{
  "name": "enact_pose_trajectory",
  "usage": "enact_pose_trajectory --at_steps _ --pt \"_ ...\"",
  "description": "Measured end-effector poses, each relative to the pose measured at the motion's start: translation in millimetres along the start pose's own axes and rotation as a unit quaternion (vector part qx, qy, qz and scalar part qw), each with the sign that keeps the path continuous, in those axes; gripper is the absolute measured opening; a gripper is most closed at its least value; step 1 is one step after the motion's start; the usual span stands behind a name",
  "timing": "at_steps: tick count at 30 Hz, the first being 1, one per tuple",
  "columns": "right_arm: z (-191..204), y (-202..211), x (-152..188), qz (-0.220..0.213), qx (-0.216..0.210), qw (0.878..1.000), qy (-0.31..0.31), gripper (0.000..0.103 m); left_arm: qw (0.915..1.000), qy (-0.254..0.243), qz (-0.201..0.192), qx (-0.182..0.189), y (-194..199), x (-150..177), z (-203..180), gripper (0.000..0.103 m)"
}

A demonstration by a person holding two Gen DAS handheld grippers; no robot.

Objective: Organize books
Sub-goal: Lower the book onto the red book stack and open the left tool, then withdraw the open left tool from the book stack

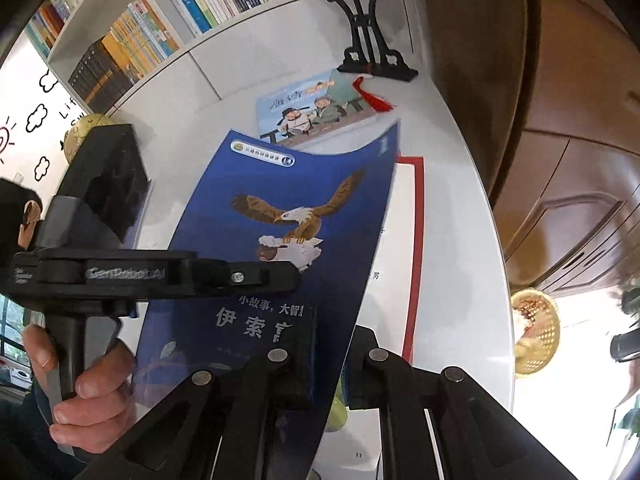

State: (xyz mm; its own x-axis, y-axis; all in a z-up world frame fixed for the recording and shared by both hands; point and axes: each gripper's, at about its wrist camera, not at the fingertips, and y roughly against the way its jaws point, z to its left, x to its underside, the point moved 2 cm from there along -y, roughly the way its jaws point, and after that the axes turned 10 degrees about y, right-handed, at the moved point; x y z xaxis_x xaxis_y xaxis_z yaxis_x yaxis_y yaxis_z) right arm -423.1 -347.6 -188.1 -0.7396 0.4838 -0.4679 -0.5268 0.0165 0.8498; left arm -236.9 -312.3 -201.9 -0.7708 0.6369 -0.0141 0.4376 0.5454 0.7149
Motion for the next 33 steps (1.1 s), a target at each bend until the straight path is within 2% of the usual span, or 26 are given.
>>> enact_pose_trajectory --at_steps 4,8,14,16,19,21,24,25,27,30,33 --pt "-9.0 -13.0 3.9 0.004 0.002 1.000 -0.015 0.011 0.9987 -0.029 -0.004 -0.042 7.2 -8.2 -9.6 0.034" --pt "-13.8 -14.4 4.1 -0.001 -0.005 1.000 -0.026 0.011 0.9963 -0.022 -0.037 -0.074 27.0 -16.3 -1.4 0.045" --pt "-15.8 -20.3 -4.4 0.008 -0.004 1.000 -0.004 0.012 0.9938 0.007 -0.071 -0.085 61.3 -22.6 18.4 0.047" --pt "-17.0 -17.2 -5.0 0.018 0.006 1.000 0.002 0.025 0.9925 0.009 -0.084 -0.088 69.9 -20.4 22.3 0.047" --pt "-27.8 -1.3 -6.0 0.023 0.044 0.999 0.005 0.028 0.9878 0.010 -0.104 -0.115 88.4 -24.6 38.0 0.047" --pt "-41.3 8.5 -13.6 0.024 0.081 0.996 0.011 0.029 0.9828 0.015 -0.110 -0.148 94.9 -33.5 45.7 0.047" --pt "-61.4 -2.2 -31.5 0.052 0.110 0.993 0.004 0.029 0.9668 0.010 -0.124 -0.223 93.7 -53.0 52.5 0.047" --pt "-69.4 -12.6 -40.4 0.066 0.114 0.991 0.004 0.029 0.9585 0.006 -0.131 -0.253 92.0 -58.6 54.4 0.047" --pt "-76.6 -27.9 -53.8 0.079 0.132 0.988 0.010 0.029 0.9487 -0.005 -0.124 -0.291 80.3 -66.8 58.0 0.047" --pt "-81.4 -45.2 -64.4 0.105 0.158 0.982 0.023 0.029 0.9387 -0.025 -0.099 -0.329 59.0 -72.7 61.2 0.047" --pt "-81.2 -54.7 -70.2 0.109 0.166 0.979 0.041 0.029 0.9352 -0.051 -0.094 -0.338 43.3 -72.3 55.1 0.047"
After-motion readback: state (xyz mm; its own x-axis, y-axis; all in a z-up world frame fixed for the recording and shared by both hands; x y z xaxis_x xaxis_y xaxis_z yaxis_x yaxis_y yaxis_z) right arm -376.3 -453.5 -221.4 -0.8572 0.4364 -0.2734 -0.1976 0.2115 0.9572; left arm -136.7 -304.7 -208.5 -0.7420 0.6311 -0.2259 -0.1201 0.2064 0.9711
